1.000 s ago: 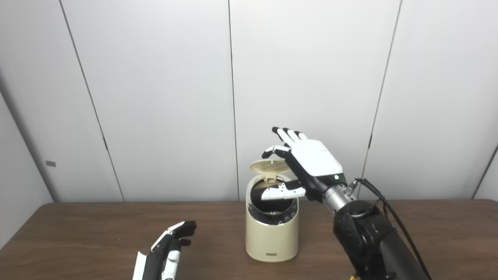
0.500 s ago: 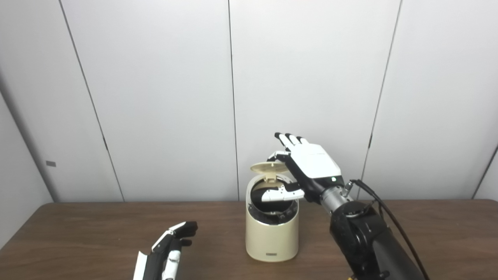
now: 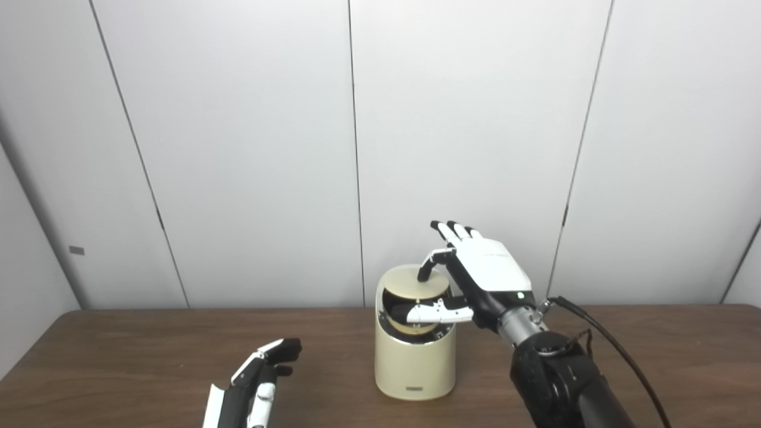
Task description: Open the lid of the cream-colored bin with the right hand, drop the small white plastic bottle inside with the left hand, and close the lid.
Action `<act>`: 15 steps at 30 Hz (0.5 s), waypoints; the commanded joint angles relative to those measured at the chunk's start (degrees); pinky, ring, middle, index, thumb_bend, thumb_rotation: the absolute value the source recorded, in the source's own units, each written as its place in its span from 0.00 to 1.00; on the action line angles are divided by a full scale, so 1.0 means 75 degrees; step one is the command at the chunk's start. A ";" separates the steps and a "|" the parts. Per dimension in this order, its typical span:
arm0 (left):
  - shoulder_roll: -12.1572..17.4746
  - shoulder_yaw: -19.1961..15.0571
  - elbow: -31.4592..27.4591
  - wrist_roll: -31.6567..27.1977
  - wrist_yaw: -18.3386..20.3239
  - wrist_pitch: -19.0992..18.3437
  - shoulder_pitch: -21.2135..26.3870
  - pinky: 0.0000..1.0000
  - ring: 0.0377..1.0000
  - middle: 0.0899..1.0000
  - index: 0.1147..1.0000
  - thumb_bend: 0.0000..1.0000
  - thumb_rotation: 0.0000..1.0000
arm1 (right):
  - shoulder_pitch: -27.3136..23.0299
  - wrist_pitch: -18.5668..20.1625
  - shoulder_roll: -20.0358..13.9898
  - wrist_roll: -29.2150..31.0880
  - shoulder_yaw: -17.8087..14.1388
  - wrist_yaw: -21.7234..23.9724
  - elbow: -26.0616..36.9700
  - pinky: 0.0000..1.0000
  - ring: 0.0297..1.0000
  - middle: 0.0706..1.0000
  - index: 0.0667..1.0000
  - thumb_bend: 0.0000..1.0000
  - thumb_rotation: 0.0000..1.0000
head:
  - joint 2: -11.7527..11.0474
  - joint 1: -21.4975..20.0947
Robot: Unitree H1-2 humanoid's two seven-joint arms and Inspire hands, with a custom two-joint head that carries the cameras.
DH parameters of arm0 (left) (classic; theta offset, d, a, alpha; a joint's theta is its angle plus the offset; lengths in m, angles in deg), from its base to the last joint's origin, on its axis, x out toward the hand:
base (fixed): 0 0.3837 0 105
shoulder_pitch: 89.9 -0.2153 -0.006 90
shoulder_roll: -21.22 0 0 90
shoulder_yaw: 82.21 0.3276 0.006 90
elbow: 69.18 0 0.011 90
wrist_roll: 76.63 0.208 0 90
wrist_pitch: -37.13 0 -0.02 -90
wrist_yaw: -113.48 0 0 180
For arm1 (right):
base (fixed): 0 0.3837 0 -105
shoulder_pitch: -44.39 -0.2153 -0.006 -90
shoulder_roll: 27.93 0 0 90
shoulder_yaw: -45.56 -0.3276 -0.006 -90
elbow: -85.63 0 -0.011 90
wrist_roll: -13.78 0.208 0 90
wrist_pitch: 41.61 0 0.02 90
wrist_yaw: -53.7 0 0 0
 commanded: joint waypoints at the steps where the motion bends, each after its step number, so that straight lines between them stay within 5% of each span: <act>1: 0.0058 -0.0035 -0.0124 0.0055 -0.0020 0.0166 0.0031 0.67 0.72 0.71 0.71 0.34 1.00 | -0.0175 0.0000 0.0044 -0.0004 -0.0035 -0.0205 0.0248 1.00 1.00 0.96 0.53 1.00 0.96 | -0.0001 0.0006; 15: -0.0052 -0.0151 -0.0301 0.0231 -0.0054 0.0159 -0.0029 0.65 0.71 0.70 0.70 0.33 1.00 | 0.0139 0.0018 -0.0009 0.0281 0.0012 -0.0196 -0.0315 1.00 1.00 1.00 0.66 0.97 0.94 | 0.0129 0.0115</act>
